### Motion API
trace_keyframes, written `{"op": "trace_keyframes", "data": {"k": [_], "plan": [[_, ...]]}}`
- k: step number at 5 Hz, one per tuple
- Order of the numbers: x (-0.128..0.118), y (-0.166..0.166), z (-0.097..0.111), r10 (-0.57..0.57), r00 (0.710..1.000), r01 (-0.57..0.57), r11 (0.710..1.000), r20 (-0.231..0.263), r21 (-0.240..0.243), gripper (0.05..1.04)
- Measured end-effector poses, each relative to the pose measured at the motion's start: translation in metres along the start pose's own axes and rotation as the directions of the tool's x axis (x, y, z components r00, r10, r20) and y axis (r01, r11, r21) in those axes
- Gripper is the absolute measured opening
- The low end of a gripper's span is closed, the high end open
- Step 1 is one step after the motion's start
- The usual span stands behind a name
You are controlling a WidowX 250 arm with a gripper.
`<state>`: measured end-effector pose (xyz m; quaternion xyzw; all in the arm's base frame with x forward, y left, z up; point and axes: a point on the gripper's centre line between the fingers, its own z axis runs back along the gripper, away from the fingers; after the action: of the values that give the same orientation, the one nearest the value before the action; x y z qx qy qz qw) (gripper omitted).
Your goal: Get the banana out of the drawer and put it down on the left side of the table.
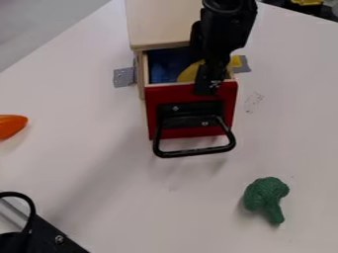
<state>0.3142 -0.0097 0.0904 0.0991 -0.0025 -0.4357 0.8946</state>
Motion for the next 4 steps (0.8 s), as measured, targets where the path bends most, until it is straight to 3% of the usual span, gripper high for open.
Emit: {"op": "trace_keyframes", "data": {"k": [1, 3, 4], "plan": [[0.000, -0.003, -0.004, -0.006, 1.000, 0.006, 1.000, 0.005, 0.000, 0.998], [0.006, 0.011, 0.005, 0.018, 1.000, -0.018, 0.998, -0.008, -0.057, 0.998], [0.022, 0.048, 0.007, 0.071, 0.997, -0.075, 0.983, -0.031, -0.169, 0.997]]}}
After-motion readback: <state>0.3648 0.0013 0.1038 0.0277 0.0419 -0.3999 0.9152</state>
